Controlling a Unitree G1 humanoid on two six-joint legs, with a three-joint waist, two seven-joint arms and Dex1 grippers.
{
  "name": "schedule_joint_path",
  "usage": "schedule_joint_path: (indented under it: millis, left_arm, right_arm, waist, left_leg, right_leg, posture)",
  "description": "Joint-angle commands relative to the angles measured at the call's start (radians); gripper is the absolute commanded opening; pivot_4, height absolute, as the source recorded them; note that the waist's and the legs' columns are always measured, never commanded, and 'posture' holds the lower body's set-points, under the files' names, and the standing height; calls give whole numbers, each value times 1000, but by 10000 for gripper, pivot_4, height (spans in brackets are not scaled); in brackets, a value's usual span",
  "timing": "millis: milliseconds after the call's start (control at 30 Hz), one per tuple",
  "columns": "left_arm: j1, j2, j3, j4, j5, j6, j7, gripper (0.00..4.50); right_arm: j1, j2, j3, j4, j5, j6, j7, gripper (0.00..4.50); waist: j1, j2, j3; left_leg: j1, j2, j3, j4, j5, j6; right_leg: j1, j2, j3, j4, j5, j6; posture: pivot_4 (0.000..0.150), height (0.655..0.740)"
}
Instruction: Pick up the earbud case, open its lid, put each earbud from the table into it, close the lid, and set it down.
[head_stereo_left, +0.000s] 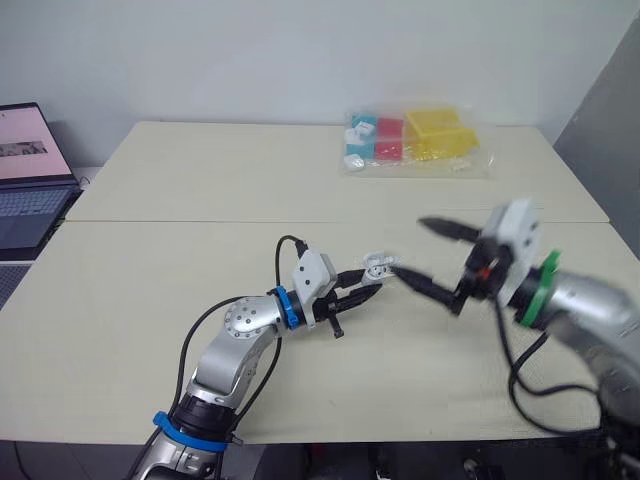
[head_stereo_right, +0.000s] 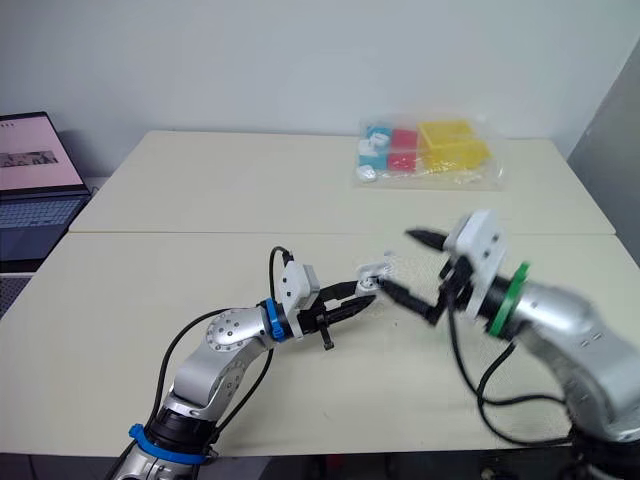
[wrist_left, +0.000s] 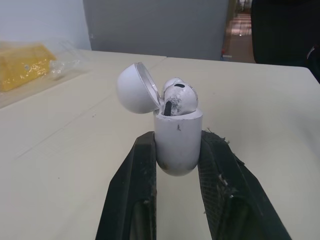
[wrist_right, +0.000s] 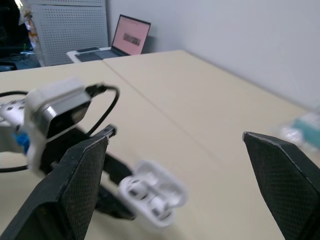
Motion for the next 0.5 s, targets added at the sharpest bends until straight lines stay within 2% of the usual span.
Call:
schedule_joint_path:
  millis: [33,100,133,200,367,400,500]
  left_arm:
    - [-26,-8,5,-37,-24,-7,-16,7795]
    - [-33,-11,3,-31,-29,-8,-23,7795]
    - [-37,-12,0,-28,-32,-11,-34,7795]
    - [-44,-13,-7,-24,-33,-18,-49,7795]
    - [-48,-13,-16,-14,-24,-37,-70,7795]
    - [-48,-12,-18,-10,-19,-44,-76,7795]
    - [-52,-13,-22,-1,-14,-54,-81,7795]
  right_arm:
    - [-84,-28,-22,68,59,52,1,38903]
    - [-136,-83,28,118,-6,39,38,32331]
    - [-192,-136,115,183,-86,24,87,27496]
    - [-279,-186,234,286,-183,14,142,20864]
    - [-423,-156,372,458,-306,-19,215,1400]
    - [-441,-151,397,483,-324,-29,245,0]
    - [-468,-139,434,528,-362,-54,305,0]
  waist:
    - [0,0,0]
    - [0,0,0]
    - [0,0,0]
    - [-2,0,0]
    - [-2,0,0]
    - [-2,0,0]
    - [-1,0,0]
  left_leg:
    - [-1,0,0,-1,0,0]
    - [-1,0,0,-1,0,0]
    - [-2,0,1,-1,0,0]
    - [-2,0,4,-1,0,0]
    - [-3,0,4,-1,0,0]
    - [-3,0,4,-1,0,0]
    - [-4,0,3,-2,0,0]
  right_leg:
    - [0,0,0,0,0,0]
    - [-1,0,0,0,0,-1]
    - [-3,0,1,0,0,0]
    - [-4,0,1,1,0,0]
    - [-5,0,2,1,0,0]
    - [-6,1,2,1,0,0]
    - [-6,0,2,0,0,0]
  posture:
    - [1500,7400]
    - [1500,7400]
    - [1500,7400]
    - [1500,7400]
    - [1500,7400]
    - [1500,7400]
    - [1500,7400]
